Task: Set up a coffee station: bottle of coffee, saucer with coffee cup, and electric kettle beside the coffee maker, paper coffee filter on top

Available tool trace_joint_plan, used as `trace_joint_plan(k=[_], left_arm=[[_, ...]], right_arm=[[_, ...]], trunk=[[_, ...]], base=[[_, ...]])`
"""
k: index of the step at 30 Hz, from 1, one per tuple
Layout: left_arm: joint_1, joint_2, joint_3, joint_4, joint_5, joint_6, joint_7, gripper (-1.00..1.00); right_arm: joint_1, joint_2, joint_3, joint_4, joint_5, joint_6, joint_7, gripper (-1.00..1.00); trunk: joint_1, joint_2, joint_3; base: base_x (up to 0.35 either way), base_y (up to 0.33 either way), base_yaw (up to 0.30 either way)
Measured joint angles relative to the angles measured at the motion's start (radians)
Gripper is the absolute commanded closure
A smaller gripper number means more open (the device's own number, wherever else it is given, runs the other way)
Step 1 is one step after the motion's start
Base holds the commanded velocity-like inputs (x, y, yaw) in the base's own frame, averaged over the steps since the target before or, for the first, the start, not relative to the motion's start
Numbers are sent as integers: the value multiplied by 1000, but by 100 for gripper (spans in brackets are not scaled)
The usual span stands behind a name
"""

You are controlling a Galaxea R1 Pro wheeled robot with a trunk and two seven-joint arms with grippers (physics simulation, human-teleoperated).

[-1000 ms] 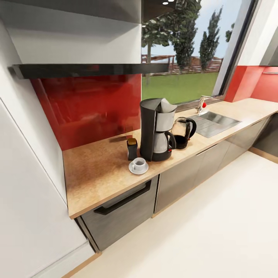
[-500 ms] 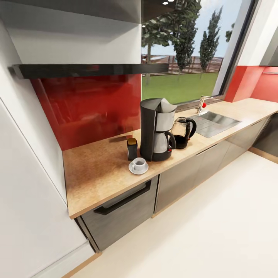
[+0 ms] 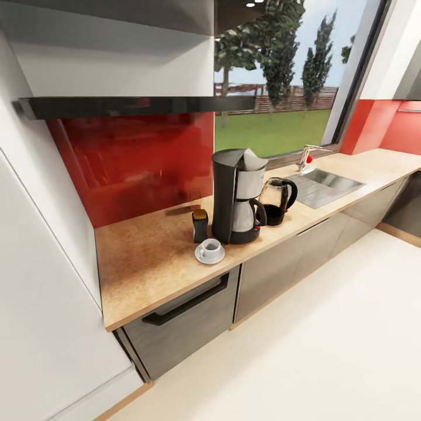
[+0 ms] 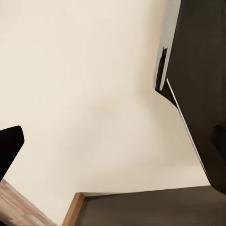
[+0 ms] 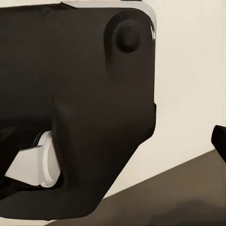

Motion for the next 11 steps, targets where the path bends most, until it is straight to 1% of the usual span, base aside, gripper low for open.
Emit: trace_joint_plan(k=[6,11], left_arm=[[0,1,-5,0,-1,0,-1,-100],[0,0,1,0,1,0,-2,-100]], right_arm=[[0,0,-1,-1,0,0,0,-100],[0,0,-1,-1,0,0,0,-100]], trunk=[[0,0,0],[0,0,0]], base=[[0,0,0],[0,0,0]])
